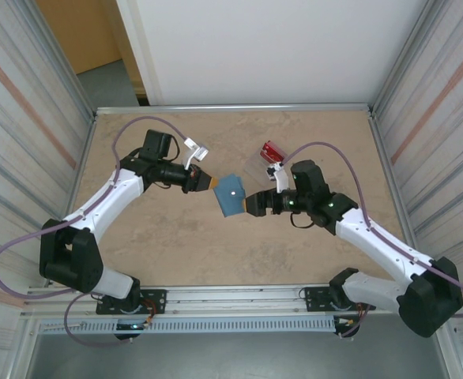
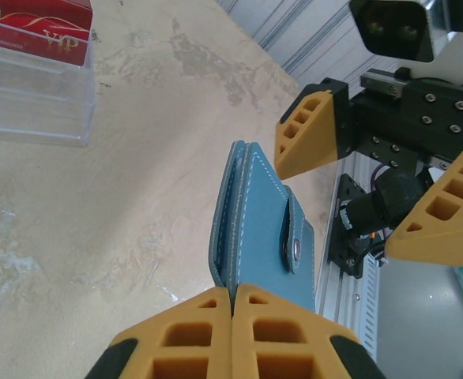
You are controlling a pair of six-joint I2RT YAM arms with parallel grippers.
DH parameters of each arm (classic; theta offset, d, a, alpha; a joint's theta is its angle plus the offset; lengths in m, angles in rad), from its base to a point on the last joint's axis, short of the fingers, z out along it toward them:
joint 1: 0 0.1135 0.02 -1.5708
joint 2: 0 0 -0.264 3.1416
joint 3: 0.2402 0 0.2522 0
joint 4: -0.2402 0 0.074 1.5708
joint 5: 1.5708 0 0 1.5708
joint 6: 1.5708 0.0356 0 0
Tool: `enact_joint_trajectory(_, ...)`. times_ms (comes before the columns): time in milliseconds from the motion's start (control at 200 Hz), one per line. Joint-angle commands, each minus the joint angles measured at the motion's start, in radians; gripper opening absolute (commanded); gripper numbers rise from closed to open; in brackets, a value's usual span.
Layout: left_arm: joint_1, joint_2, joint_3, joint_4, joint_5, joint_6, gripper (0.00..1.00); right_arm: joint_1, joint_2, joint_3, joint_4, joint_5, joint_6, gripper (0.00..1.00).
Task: Put the credit cards into the card holder
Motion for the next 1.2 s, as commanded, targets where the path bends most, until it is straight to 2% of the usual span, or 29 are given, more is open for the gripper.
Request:
enact_joint_trajectory(0, -0.008, 0.009, 0.023, 0.003, 0.051, -0.015, 0.02, 0.007, 0.041, -0.019, 0.089, -0.057, 0.042, 0.8)
enact_joint_trajectory(110, -0.007, 0.013, 0.021, 0.008, 0.057, -0.022, 0.03, 0.016, 0.077, -0.022, 0.118, -0.091, 0.052, 0.7)
enact_joint_trajectory(266, -0.009, 0.025, 0.022, 0.013, 0.045, -0.03, 0.03, 0.029, 0.113, -0.041, 0.164, -0.102, 0.074, 0.62)
enact_joint_trajectory(446, -0.008, 0.028, 0.015, 0.021, 0.04, -0.033, 0.03, 0.03, 0.135, -0.052, 0.176, -0.122, 0.069, 0.33)
enact_joint_trajectory(521, -0.008, 0.032, 0.018, 0.017, 0.034, -0.037, 0.1, 0.03, 0.146, -0.048, 0.177, -0.13, 0.079, 0.19)
enact_joint_trajectory(586, -0.008, 0.034, 0.021, 0.017, 0.032, -0.039, 0.26, 0.03, 0.149, -0.046, 0.181, -0.145, 0.085, 0.13)
enact_joint_trajectory(646, -0.008, 0.035, 0.023, 0.02, 0.033, -0.038, 0.43, 0.029, 0.141, -0.053, 0.184, -0.134, 0.077, 0.11)
enact_joint_trajectory(682, -0.008, 0.037, 0.025, 0.018, 0.033, -0.037, 0.58, 0.028, 0.134, -0.059, 0.185, -0.124, 0.075, 0.1)
enact_joint_trajectory(727, -0.007, 0.035, 0.031, 0.007, 0.032, -0.033, 0.66, 0.019, 0.123, -0.066, 0.189, -0.115, 0.082, 0.1)
enact_joint_trajectory(877, 0.026, 0.013, 0.042, -0.013, 0.061, -0.032, 0.74, 0.002, 0.073, -0.104, 0.261, -0.108, 0.129, 0.1)
enact_joint_trajectory(997, 0.089, -0.011, 0.021, 0.028, 0.097, -0.083, 0.8, -0.007, 0.04, -0.155, 0.417, -0.098, 0.229, 0.1)
enact_joint_trajectory(1118, 0.14, -0.031, -0.04, 0.164, 0.156, -0.233, 0.88, 0.005, 0.027, -0.191, 0.607, -0.092, 0.333, 0.1)
enact_joint_trajectory(1198, 0.143, -0.04, -0.091, 0.301, 0.2, -0.364, 0.89, 0.021, 0.034, -0.186, 0.683, -0.083, 0.373, 0.1)
